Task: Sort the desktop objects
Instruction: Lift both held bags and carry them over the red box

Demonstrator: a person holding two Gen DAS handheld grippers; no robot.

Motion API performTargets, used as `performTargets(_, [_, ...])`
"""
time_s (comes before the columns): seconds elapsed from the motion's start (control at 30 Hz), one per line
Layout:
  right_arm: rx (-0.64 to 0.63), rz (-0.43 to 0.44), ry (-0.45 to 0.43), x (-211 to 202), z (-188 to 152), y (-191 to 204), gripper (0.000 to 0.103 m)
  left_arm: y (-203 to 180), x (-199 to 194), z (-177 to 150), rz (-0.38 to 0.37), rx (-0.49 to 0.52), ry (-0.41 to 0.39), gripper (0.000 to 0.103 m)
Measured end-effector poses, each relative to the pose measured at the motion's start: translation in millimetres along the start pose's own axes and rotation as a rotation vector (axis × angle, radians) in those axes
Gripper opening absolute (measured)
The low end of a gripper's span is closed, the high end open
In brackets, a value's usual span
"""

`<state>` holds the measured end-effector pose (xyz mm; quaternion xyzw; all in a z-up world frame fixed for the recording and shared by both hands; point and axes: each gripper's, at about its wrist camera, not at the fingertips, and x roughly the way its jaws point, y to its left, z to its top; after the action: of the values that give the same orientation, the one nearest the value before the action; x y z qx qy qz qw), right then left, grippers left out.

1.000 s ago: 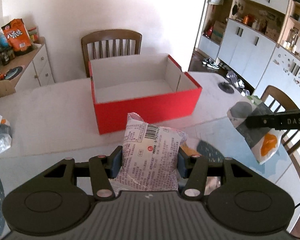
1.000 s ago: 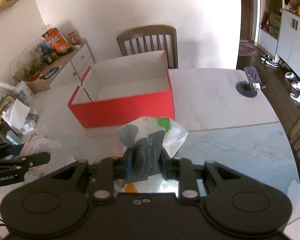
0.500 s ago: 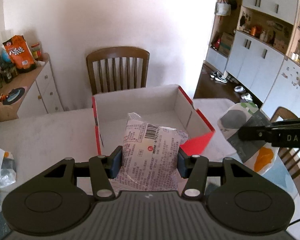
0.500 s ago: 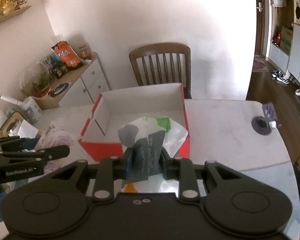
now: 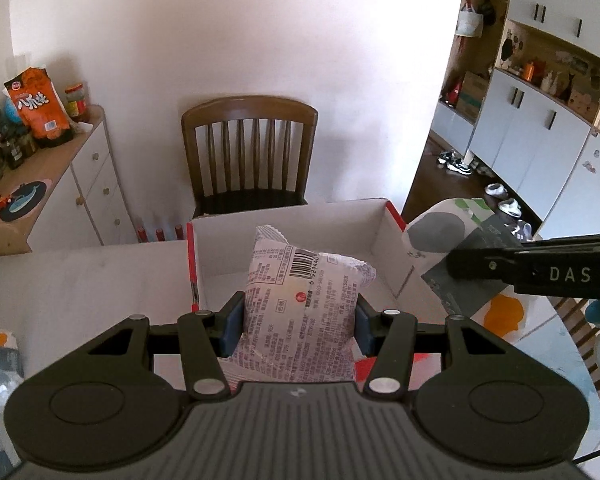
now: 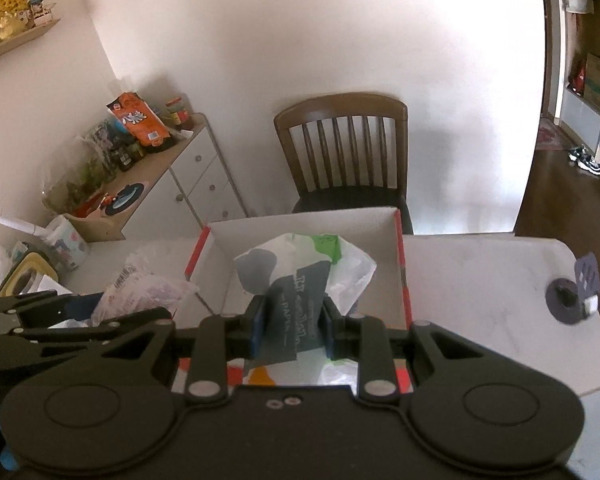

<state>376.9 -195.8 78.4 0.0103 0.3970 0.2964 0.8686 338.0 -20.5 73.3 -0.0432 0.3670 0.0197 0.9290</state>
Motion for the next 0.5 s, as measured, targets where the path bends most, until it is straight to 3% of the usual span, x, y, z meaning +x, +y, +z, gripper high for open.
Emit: performTargets(0.5, [0.02, -0.007, 0.045, 68, 12, -16, 0.028, 11, 76, 7, 0.027, -0.022, 0.07, 0.053])
